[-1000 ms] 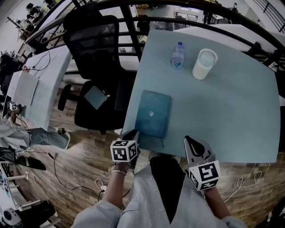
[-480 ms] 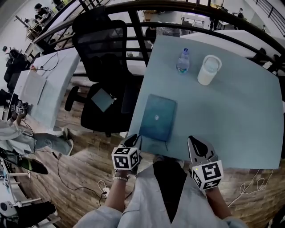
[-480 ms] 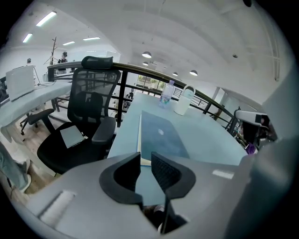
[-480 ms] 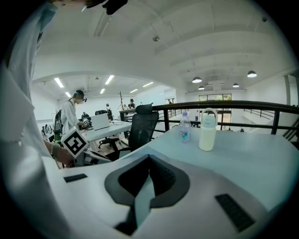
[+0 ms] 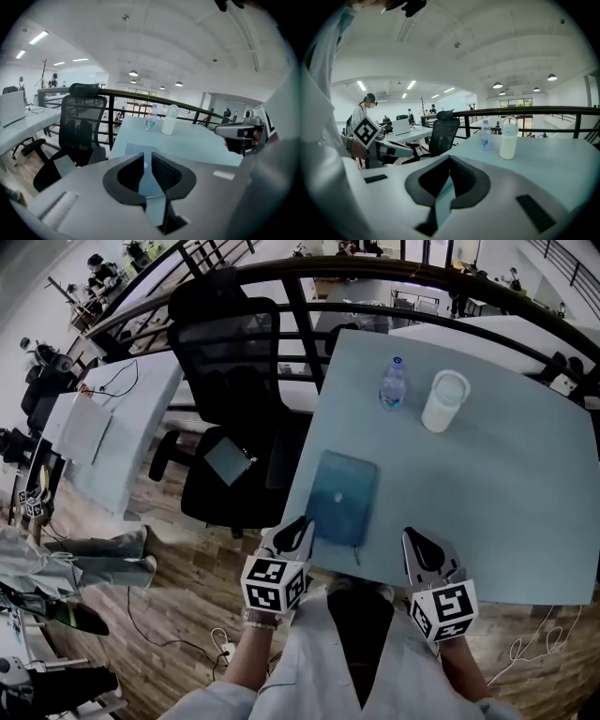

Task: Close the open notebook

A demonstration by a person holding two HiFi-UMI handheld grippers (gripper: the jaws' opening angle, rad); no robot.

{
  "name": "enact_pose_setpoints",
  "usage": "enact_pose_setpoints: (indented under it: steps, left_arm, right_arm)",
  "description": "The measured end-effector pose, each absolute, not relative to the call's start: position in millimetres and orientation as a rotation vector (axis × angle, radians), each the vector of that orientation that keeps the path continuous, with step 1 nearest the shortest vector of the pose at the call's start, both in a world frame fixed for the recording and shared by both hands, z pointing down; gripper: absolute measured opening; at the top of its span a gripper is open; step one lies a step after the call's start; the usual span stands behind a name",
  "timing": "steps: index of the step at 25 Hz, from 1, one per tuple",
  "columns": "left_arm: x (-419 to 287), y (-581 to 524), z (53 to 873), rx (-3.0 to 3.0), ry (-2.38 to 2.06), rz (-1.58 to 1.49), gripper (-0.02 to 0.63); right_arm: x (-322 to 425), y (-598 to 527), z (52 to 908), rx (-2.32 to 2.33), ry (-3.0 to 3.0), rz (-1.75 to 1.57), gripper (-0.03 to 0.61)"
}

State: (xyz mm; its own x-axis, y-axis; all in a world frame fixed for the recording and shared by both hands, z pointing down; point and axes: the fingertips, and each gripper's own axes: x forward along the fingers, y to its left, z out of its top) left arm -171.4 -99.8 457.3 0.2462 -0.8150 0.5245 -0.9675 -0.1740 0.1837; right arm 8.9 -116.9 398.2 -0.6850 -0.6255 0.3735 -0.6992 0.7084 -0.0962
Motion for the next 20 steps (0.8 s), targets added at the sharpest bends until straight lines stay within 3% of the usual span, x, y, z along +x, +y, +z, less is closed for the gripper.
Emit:
enact_pose_setpoints:
  steps: [20]
  left_arm:
    - [-84,-121,352,2.521,-1.490,0.388,0.005]
  right_arm:
    - [6,-128,334,1.086,-2.727,0.177,0.000]
